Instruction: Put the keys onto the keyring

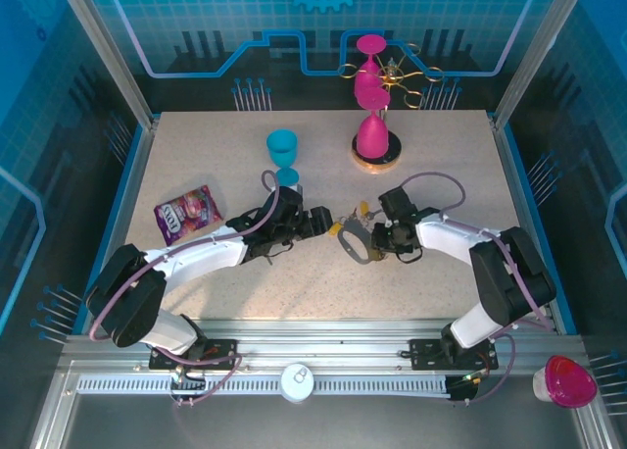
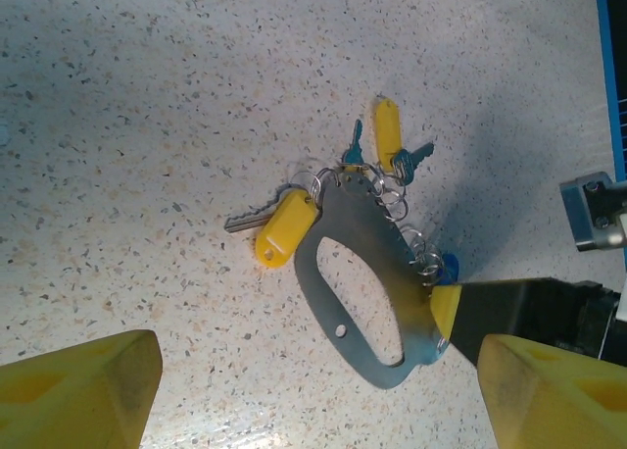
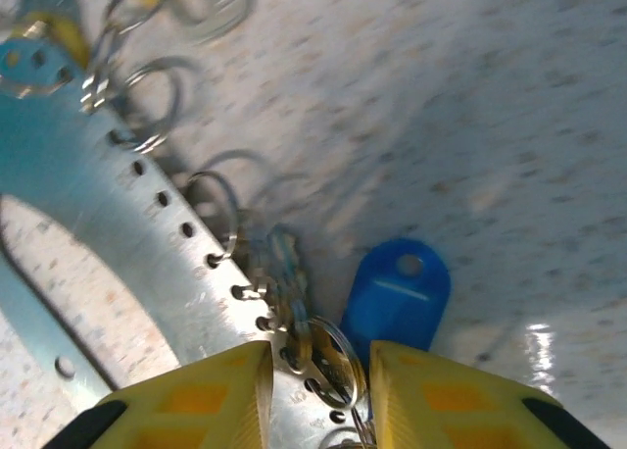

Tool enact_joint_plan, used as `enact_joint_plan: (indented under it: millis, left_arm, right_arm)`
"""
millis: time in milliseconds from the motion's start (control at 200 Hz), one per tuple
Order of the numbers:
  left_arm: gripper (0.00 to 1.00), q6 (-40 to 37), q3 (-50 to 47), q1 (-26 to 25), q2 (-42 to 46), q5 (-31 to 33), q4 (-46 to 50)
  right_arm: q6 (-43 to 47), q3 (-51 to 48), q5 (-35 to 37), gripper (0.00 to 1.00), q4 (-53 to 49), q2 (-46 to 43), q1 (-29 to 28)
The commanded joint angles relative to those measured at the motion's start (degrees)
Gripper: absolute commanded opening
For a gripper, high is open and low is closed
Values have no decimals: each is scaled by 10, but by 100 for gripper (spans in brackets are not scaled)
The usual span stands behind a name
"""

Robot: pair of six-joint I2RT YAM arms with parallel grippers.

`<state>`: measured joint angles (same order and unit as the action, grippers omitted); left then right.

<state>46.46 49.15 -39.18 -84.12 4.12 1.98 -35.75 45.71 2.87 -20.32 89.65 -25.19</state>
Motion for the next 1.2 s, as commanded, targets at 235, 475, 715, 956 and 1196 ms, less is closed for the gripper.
enact_joint_plan:
  millis: [235,475,715,956,1196]
  left_arm:
    - [85,-7,17,3,-1,25,19]
    - [84,-8,14,5,10,24,20]
    - [84,3,-4,6,29,38,21]
    - [84,8,-13,7,42,48,28]
    - [84,14,-24,6,49,51,25]
  right_arm:
    - [-3,23,-12,36,-57,-65,-91]
    - [76,91,63,35,-112,-56,-36]
    - [61,144,63,35,-97,-1,-42]
    - [38,238,64,36,-129,94,-63]
    - [37,291,79,33,-147,151,-81]
